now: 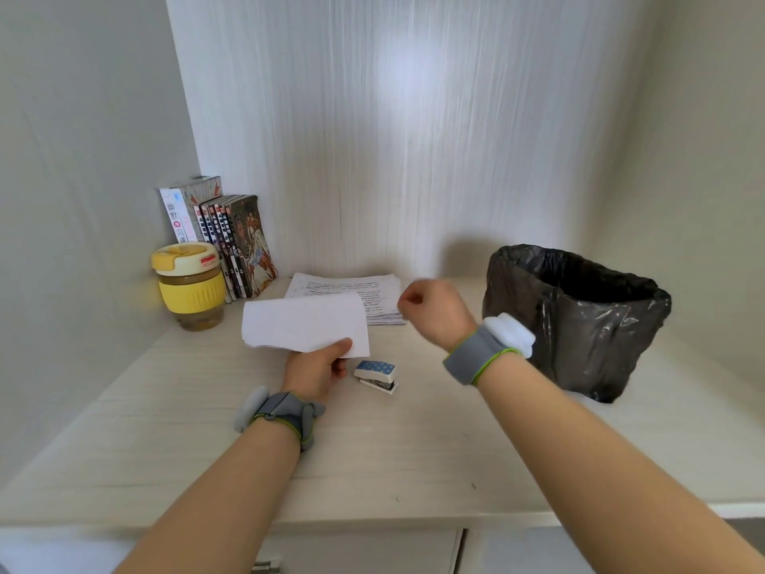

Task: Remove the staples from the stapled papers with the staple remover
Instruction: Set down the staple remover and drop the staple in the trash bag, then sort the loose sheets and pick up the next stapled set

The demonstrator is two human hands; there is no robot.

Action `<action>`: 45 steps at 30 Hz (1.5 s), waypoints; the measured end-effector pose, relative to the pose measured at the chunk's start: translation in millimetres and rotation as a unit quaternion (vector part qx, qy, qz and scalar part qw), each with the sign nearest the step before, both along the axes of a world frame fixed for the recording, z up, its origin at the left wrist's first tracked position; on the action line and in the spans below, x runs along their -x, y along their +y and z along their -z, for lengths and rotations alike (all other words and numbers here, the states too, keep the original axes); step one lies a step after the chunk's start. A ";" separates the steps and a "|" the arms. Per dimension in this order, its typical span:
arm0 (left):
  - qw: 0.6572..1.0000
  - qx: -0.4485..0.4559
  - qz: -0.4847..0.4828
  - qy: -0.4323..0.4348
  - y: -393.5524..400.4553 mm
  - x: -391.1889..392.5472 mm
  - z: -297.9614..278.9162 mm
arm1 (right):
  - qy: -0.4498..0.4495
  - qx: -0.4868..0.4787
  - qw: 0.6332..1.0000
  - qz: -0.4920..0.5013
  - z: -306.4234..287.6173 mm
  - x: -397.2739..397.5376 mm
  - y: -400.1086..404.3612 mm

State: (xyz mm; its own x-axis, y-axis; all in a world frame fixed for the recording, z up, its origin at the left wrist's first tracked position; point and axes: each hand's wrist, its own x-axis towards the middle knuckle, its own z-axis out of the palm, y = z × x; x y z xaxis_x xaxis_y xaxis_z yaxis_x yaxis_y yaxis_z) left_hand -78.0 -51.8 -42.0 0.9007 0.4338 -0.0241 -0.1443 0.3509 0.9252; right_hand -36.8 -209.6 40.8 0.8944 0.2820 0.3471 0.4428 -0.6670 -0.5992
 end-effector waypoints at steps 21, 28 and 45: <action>0.998 -0.062 0.015 -0.012 -9.1 7.0 -4.9 | 0.201 -0.215 0.948 -0.126 53.6 -1.3 16.9; 0.998 -0.056 0.006 -0.026 -7.5 7.8 -5.9 | 0.177 -0.001 0.971 -0.162 50.7 8.9 7.5; 0.986 -0.168 0.012 -0.020 -2.4 2.8 3.4 | -0.060 0.067 0.990 -0.109 47.2 22.5 16.8</action>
